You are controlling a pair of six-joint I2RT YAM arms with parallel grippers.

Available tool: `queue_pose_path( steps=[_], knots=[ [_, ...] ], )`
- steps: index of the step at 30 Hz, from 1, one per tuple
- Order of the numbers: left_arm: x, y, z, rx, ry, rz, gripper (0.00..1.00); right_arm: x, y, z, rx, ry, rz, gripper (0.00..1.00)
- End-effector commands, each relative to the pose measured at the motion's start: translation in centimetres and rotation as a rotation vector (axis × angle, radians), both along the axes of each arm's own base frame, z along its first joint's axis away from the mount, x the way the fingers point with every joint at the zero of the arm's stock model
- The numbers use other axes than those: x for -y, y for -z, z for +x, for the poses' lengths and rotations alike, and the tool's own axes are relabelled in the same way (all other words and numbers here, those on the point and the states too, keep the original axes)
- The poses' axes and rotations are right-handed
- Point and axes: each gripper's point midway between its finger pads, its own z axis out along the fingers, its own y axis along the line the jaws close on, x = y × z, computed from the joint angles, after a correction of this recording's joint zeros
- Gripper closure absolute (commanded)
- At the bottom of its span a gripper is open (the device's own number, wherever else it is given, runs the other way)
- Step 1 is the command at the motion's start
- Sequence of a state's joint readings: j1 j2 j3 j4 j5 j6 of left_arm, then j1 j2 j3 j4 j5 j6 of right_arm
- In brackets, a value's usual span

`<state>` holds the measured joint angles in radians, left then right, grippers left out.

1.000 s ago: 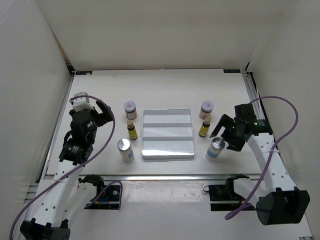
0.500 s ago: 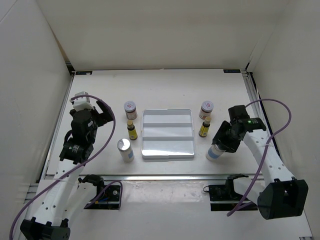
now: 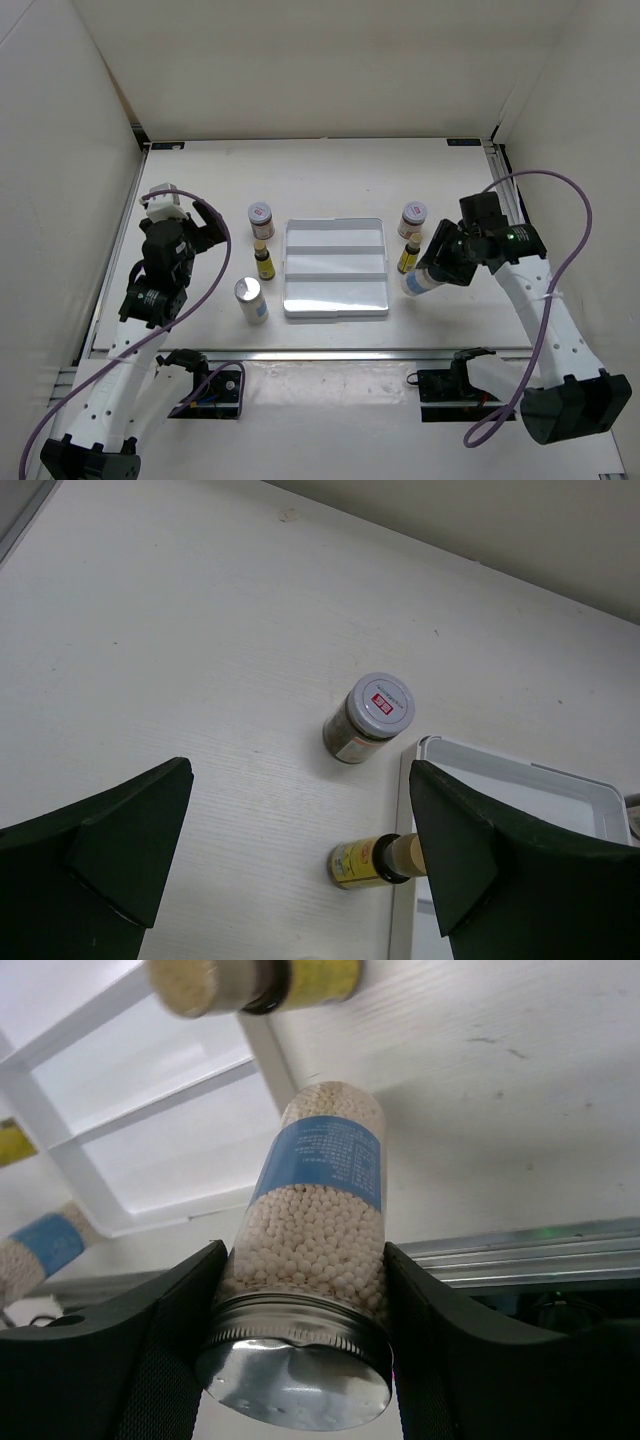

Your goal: Organize the condiment bottles

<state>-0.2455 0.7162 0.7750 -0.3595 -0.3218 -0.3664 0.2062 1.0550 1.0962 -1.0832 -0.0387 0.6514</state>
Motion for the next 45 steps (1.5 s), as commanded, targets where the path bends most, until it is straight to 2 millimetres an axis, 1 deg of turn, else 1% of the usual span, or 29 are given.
queue_pose_path(
  steps=[1,5,6,7,10,12,13,15,16,19,21,22,23,25,26,27,28,29,30,31,32,33,34,35,36,38,40,41,45],
  knots=[
    [0.0,-0.7,-0.1,0.013,0.001,0.005,0.00,-3.1,-2.8,1.0,0.072,-0.080,0.109,0.99],
    [0.0,-0.7,-0.1,0.013,0.001,0.005,0.00,-6.5,-2.0,1.1,0.056,-0.182,0.116,0.99],
    [0.0,-0.7,-0.1,0.013,0.001,0.005,0.00,-6.9,-1.7,1.4,0.061,-0.183,0.101,0.99],
    [0.0,-0.7,-0.1,0.013,0.001,0.005,0.00,-8.1,-1.3,1.5,0.065,-0.217,0.091,0.99],
    [0.1,-0.7,-0.1,0.012,0.014,0.016,0.00,-9.7,-0.1,2.0,0.071,-0.269,0.024,0.99],
    [0.1,-0.9,0.0,0.012,0.014,0.016,0.00,-10.7,0.1,2.4,0.081,-0.293,-0.001,0.99],
    [0.3,-0.8,0.0,0.011,0.022,0.014,0.00,-11.5,1.0,2.3,0.060,-0.320,-0.030,0.99],
    [0.3,-0.8,0.0,0.011,0.023,0.014,0.00,-12.1,1.2,2.6,0.073,-0.335,-0.075,0.99],
    [0.3,-0.8,0.0,0.011,0.023,0.014,0.00,-12.2,2.1,2.7,0.053,-0.340,-0.099,0.99],
    [0.5,-0.8,0.0,0.011,0.031,0.012,0.00,-12.4,3.2,3.1,0.031,-0.341,-0.137,0.99],
    [0.5,-0.8,0.0,0.011,0.031,0.012,0.00,-12.4,3.7,3.1,0.014,-0.342,-0.147,0.89],
    [0.5,-0.4,0.0,0.001,0.028,0.001,0.00,-12.4,4.1,3.2,0.003,-0.343,-0.153,0.83],
    [1.0,-0.3,0.3,0.003,0.044,-0.010,0.00,-12.6,3.8,3.3,0.010,-0.342,-0.149,0.71],
    [1.4,0.0,0.4,-0.010,0.059,0.001,0.00,-12.9,4.3,3.4,-0.007,-0.356,-0.152,0.57],
    [1.9,0.0,0.5,-0.015,0.078,0.014,0.00,-13.3,3.6,3.4,0.004,-0.365,-0.146,0.51],
    [2.2,0.6,0.6,-0.038,0.088,0.021,0.00,-13.5,3.5,3.7,0.007,-0.365,-0.145,0.42],
    [2.6,0.6,0.6,-0.045,0.098,0.034,0.00,-13.3,3.2,3.5,0.001,-0.373,-0.153,0.38],
    [2.4,-0.3,0.7,-0.040,0.088,0.036,0.00,-13.3,2.7,3.9,0.022,-0.375,-0.160,0.34],
    [2.7,0.0,0.3,-0.075,0.101,0.046,0.00,-13.7,1.7,4.2,0.046,-0.379,-0.157,0.28],
    [2.8,0.3,0.6,-0.106,0.101,0.055,0.00,-13.9,1.1,4.5,0.068,-0.400,-0.158,0.26],
    [3.0,0.2,0.5,-0.160,0.108,0.057,0.00,-14.3,-0.3,4.9,0.109,-0.410,-0.161,0.21],
    [3.1,-1.2,0.7,-0.130,0.103,0.031,0.00,-14.6,-0.7,4.5,0.120,-0.424,-0.155,0.17],
    [3.0,0.1,0.3,-0.210,0.098,0.043,0.00,-14.5,-1.9,5.3,0.162,-0.414,-0.170,0.13],
    [3.6,-0.5,0.1,-0.221,0.121,0.025,0.00,-14.8,-3.2,5.0,0.200,-0.433,-0.154,0.09],
    [3.9,-0.4,-0.2,-0.237,0.135,0.009,0.00,-14.8,-4.0,5.1,0.219,-0.431,-0.143,0.03],
    [4.9,1.2,-1.4,-0.321,0.193,-0.019,0.00,-14.8,-5.8,5.1,0.268,-0.434,-0.122,0.00],
    [5.8,1.8,-2.5,-0.364,0.224,-0.075,0.00,-14.5,-6.5,4.9,0.292,-0.442,-0.116,0.00],
    [6.8,2.2,-3.2,-0.398,0.273,-0.111,0.00,-14.4,-7.3,4.5,0.311,-0.453,-0.101,0.00],
    [8.4,4.0,-6.2,-0.540,0.299,-0.193,0.00,-14.1,-7.6,3.9,0.342,-0.453,-0.074,0.00]
  ],
)
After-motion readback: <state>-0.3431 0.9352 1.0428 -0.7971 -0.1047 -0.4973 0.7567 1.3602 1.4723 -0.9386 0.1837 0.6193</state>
